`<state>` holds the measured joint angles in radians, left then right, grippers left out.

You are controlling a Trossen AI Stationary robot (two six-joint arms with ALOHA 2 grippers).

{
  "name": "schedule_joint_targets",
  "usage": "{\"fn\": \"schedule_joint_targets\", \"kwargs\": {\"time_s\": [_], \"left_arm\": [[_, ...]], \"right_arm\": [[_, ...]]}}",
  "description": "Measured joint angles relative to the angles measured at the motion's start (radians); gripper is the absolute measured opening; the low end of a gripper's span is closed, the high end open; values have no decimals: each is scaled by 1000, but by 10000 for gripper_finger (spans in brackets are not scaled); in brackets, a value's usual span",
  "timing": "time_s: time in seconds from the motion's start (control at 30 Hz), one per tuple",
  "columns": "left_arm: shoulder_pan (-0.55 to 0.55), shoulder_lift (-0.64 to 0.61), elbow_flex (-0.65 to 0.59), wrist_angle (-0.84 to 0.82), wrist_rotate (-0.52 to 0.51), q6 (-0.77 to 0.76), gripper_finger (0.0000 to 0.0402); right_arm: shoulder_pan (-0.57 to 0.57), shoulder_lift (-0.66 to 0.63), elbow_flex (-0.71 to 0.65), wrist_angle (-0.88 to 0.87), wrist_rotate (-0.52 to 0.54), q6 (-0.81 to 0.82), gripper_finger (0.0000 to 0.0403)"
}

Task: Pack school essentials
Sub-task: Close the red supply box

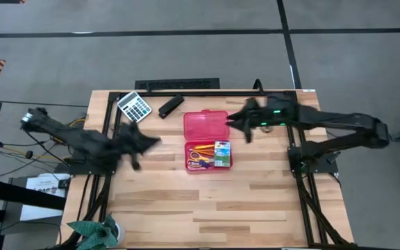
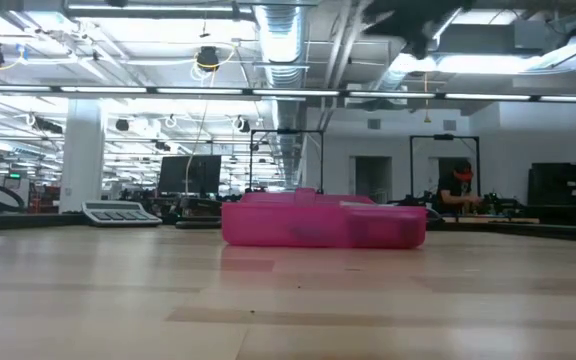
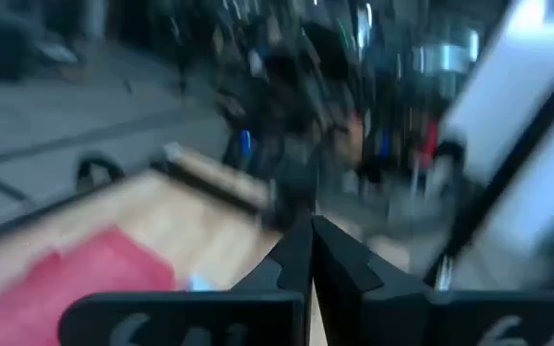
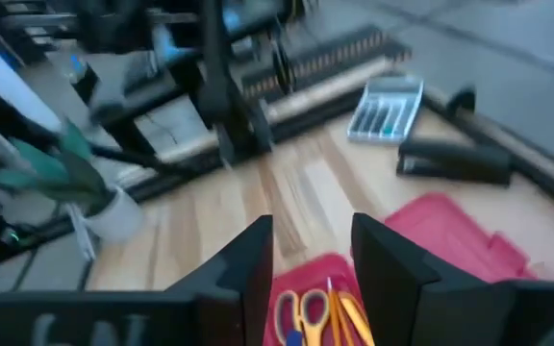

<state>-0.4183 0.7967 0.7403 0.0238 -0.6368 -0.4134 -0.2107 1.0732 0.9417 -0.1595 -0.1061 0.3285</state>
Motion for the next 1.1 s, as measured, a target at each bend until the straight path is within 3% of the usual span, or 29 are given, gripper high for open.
{"fn": "schedule_joint_targets", "kwargs": {"time_s": [0.13, 0.27, 0.37, 0.5, 0.6, 0.7, 0.87, 1.1], "left_arm": [[3, -171, 0, 0, -102, 22, 0], [3, -231, 0, -39, -189, -31, 0], [3, -180, -3, -83, -240, -122, 0], [17, -10, -40, -49, -240, -250, 0], [61, 151, -61, -19, -169, -373, 0], [117, 306, -57, 74, -14, -466, 0], [161, 550, -56, 285, 174, -510, 0], [170, 762, -56, 365, 334, -635, 0]], "right_arm": [[-26, -142, 1, -26, 1, -33, 144], [-45, -222, 1, -26, 6, -74, 142], [-71, -249, 0, -71, 7, -98, 141], [-103, -253, 0, -185, 19, -168, 141], [-200, -216, 0, -288, 22, -178, 141], [-333, -152, -13, -354, -6, -220, 146], [-501, -3, -59, -314, -130, -317, 179], [-697, 268, -109, -148, -208, -369, 204]]}}
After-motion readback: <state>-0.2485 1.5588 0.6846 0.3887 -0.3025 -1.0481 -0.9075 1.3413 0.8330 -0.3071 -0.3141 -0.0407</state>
